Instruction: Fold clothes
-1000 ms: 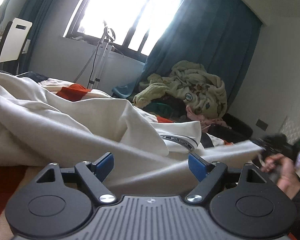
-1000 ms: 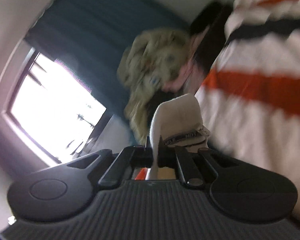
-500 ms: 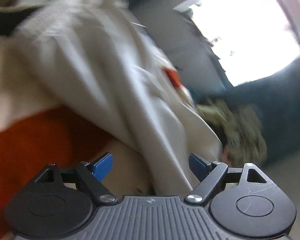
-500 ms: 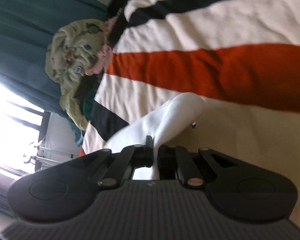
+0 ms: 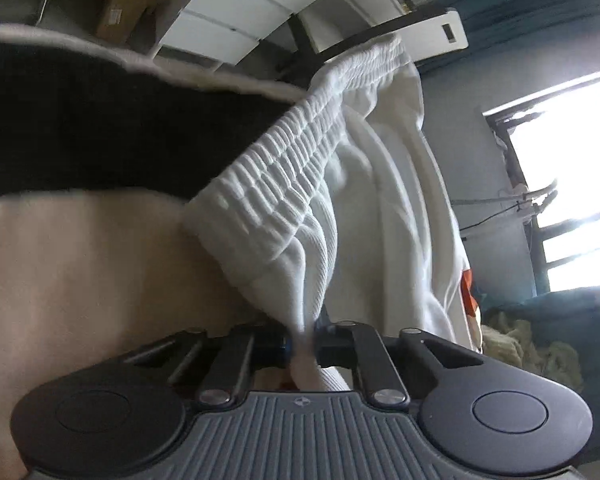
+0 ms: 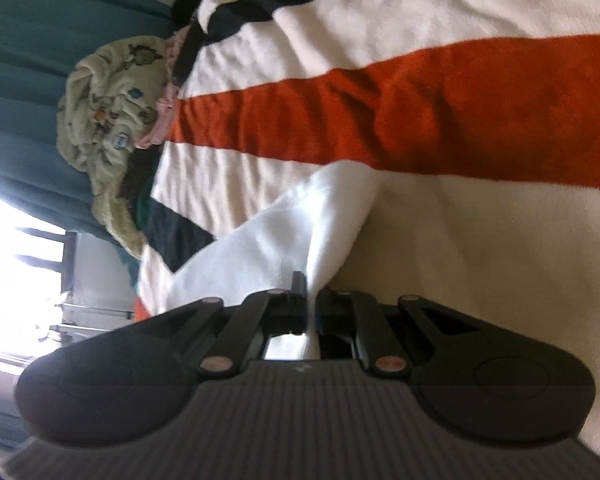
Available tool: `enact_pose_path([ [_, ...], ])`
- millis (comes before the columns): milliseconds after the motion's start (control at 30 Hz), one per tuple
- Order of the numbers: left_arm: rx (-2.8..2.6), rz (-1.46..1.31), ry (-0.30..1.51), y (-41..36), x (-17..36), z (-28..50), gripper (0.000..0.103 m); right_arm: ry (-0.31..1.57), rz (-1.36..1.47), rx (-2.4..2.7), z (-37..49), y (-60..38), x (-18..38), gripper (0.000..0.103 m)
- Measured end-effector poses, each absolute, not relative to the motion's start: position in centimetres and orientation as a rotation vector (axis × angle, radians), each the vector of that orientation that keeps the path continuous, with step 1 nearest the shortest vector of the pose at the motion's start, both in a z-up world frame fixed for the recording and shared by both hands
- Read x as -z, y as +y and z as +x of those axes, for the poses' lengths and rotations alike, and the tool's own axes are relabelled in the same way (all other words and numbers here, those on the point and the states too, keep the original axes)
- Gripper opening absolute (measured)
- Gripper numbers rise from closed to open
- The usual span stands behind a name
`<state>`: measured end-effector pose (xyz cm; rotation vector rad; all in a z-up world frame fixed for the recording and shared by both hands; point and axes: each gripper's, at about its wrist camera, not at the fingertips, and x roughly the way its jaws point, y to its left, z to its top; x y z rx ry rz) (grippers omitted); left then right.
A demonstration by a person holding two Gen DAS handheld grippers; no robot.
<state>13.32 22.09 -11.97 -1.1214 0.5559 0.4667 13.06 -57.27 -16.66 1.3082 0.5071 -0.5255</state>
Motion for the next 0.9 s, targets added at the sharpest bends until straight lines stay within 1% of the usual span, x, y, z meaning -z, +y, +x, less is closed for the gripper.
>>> enact_pose_path([
  [67,-0.452,-1.035,0.536,22.8,9.5,12.6,0.008,0.516,1.296,0.531,13.2,-57.3,16.8,0.007],
  [167,-0.419,-0.939,0.476,24.1,5.2,10.4,0.007,0.470,1.254,0.523,12.9,-57.2,15.8,0.006],
  [233,-0.408,-0.915,0.434,25.3,2.5,8.5,0.006,0.429,1.248,0.527,12.5,-57.1,15.1,0.006],
  [333,-0.380,-0.933,0.427,27.2,0.1,5.2,0.006,0.388,1.224,0.557,11.6,-56.4,13.9,0.006],
  [467,-0.373,-0.989,0.488,30.9,0.6,-0.1,0.006,0.326,1.207,0.623,9.8,-55.6,12.5,0.006],
  [633,-0.411,-0.940,0.616,32.3,5.3,-3.0,0.007,0.381,1.366,0.732,6.8,-56.1,14.1,0.006],
  [700,-0.412,-0.902,0.664,32.4,7.0,-3.8,0.007,0.413,1.455,0.756,5.9,-56.6,15.5,0.008],
  [800,-0.378,-0.828,0.703,32.0,8.0,-4.0,0.014,0.414,1.507,0.774,5.2,-56.9,15.9,0.010],
  [833,-0.367,-0.824,0.708,31.9,7.9,-4.3,0.018,0.410,1.517,0.781,4.9,-56.9,15.9,0.011],
  [867,-0.356,-0.822,0.711,31.8,7.8,-4.6,0.025,0.402,1.518,0.793,4.7,-56.9,15.7,0.013],
  [900,-0.348,-0.809,0.711,31.5,7.5,-4.8,0.029,0.393,1.512,0.808,4.4,-56.9,15.5,0.017],
])
